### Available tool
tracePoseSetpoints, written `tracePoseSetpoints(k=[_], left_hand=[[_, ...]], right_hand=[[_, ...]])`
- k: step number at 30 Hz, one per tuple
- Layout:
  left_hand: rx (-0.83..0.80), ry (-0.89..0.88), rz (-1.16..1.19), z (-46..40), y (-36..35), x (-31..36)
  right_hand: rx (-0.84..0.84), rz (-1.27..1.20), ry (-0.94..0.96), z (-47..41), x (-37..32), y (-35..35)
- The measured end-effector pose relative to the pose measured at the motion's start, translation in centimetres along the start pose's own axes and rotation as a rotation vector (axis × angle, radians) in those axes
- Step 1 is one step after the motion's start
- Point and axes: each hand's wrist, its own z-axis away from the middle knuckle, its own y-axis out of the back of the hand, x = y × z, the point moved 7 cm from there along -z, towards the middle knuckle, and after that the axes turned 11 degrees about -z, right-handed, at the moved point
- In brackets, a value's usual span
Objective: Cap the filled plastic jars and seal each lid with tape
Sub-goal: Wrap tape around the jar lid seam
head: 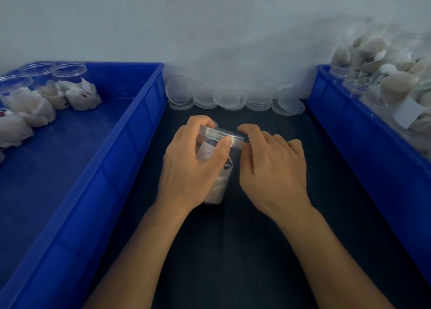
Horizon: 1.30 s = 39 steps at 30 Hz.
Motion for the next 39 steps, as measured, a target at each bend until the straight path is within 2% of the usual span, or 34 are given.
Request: tracePoseSetpoints(k=[4, 8, 16, 21, 31, 39], left_hand=[[-0.046, -0.013, 0.032, 0.0, 0.0, -0.1], [-0.06, -0.008, 0.054, 0.0, 0.7, -0.1], [-0.099, 0.087, 0.088, 0.3, -0.2, -0.5], [-0.075, 0.101, 0.125, 0.1, -0.2, -1.2], [-0.081, 0.07, 0.186, 0.1, 0.1, -1.0], [-0.089, 0.046, 0.251, 0.0, 0.1, -0.8]], right_hand=[[-0.066, -0.125, 0.04, 0.3, 0.4, 0.0], [-0.109, -0.243, -0.039, 0.3, 1.5, -0.2], [-0.057, -0.515, -0.095, 0.3, 2.0, -0.3], [-0.193, -0.612, -0.131, 0.4, 1.8, -1.0], [-0.156, -0.309, -0.044, -0.1, 1.8, 0.2], [-0.201, -0.368, -0.079, -0.2, 2.3, -0.3]])
